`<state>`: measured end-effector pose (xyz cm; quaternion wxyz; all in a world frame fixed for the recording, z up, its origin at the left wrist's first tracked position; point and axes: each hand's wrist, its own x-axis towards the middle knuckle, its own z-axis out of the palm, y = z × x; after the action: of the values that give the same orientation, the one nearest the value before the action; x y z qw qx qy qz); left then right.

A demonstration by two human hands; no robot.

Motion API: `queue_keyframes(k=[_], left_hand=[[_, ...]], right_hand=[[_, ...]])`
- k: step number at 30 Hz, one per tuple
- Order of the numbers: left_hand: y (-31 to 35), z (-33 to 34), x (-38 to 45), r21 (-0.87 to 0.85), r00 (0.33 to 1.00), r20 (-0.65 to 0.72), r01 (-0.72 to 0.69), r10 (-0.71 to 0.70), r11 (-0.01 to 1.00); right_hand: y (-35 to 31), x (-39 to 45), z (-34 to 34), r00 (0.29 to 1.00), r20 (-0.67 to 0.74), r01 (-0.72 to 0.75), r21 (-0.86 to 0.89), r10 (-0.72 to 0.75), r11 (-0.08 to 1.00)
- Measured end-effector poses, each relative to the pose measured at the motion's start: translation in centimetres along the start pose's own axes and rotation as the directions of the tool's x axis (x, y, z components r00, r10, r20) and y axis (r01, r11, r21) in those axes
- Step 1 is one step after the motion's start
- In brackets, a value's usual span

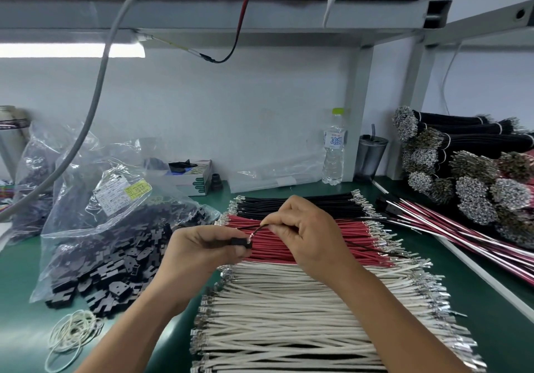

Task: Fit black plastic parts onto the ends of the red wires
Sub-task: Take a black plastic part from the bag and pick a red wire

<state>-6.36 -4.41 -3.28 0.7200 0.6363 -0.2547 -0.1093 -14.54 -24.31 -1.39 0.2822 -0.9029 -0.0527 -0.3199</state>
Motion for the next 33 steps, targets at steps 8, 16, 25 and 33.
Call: queue_keyframes(k=[8, 16, 25, 33], left_hand=[[0.2, -0.2, 0.1, -0.098, 0.998, -0.051, 0.021, -0.026, 0.995], [0.3, -0.3, 0.0, -0.029, 0.997, -0.064, -0.036, 0.034, 0.999], [0.4, -0.1, 0.0, 0.073, 0.990, -0.098, -0.093, 0.100, 0.993], [0.4, 0.2, -0.1, 0.050, 0.996, -0.057, -0.071, 0.074, 0.996]], right_hand=[[0.1, -0.4, 0.1, 0.999, -0.001, 0.042, 0.015, -0.042, 0.999], [-0.3, -0.7, 1.4, 0.998, 0.033, 0.056, -0.069, -0.054, 0.996], [-1.0, -0.8, 1.9, 0.998, 0.017, 0.061, -0.059, -0.060, 0.996], [-1.0, -0.6, 1.9, 0.993, -0.025, 0.111, -0.077, -0.113, 0.991]])
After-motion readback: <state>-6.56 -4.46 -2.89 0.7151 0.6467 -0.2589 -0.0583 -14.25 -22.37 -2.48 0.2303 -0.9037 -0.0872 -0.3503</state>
